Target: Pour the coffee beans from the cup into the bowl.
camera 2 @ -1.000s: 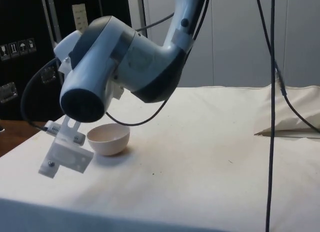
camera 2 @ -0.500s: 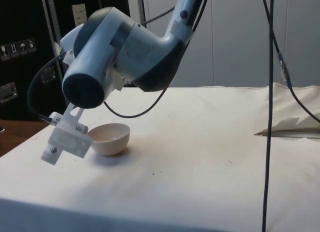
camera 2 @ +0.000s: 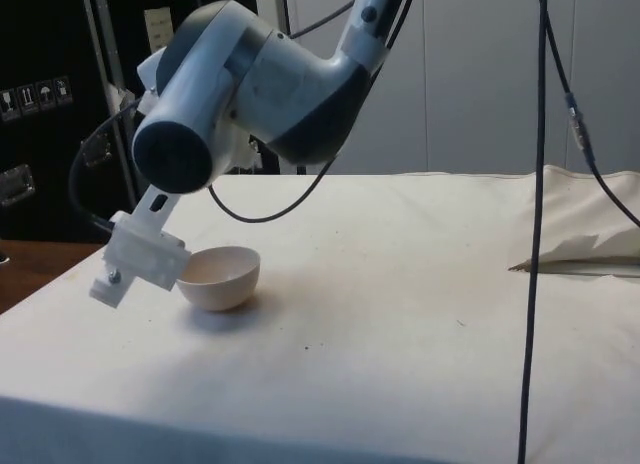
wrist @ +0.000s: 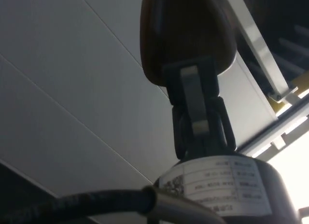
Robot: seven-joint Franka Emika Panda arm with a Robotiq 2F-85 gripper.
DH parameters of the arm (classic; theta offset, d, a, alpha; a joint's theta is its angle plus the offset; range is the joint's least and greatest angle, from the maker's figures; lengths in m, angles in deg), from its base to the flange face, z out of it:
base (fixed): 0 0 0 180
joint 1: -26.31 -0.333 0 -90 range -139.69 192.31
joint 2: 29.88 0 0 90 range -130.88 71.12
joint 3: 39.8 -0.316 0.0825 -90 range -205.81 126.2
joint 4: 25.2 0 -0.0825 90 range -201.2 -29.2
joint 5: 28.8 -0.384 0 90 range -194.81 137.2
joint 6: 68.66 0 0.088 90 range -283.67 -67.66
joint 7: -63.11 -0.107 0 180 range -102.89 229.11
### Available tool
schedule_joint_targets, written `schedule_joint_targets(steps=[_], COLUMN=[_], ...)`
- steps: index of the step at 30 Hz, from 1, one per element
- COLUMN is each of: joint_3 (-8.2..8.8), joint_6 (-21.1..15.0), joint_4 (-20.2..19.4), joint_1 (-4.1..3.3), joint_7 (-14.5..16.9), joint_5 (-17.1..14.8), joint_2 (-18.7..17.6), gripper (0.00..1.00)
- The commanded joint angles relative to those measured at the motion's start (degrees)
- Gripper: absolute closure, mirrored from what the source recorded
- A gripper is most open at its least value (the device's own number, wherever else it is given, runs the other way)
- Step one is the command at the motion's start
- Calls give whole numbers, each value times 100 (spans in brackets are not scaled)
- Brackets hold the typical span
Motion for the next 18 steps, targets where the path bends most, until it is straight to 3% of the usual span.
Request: schedule_joint_targets(steps=[1,5,6,7,12,13,14,18], joint_3=[-29,63,115,80,172,206,212,286], joint_6=[-149,-327,-218,-361,-533,-395,-607,-745], joint_4=[-69,-132,-69,-143,-229,-155,-264,-332], joint_1=[74,97,29,109,126,52,120,126], joint_7=[-57,-160,-132,-178,-252,-212,-275,-321], joint_5=[-29,-120,-103,-143,-269,-241,-315,-418], joint_2=[69,178,120,206,355,275,418,544], gripper=[100,100,100,100,100,100,100,100])
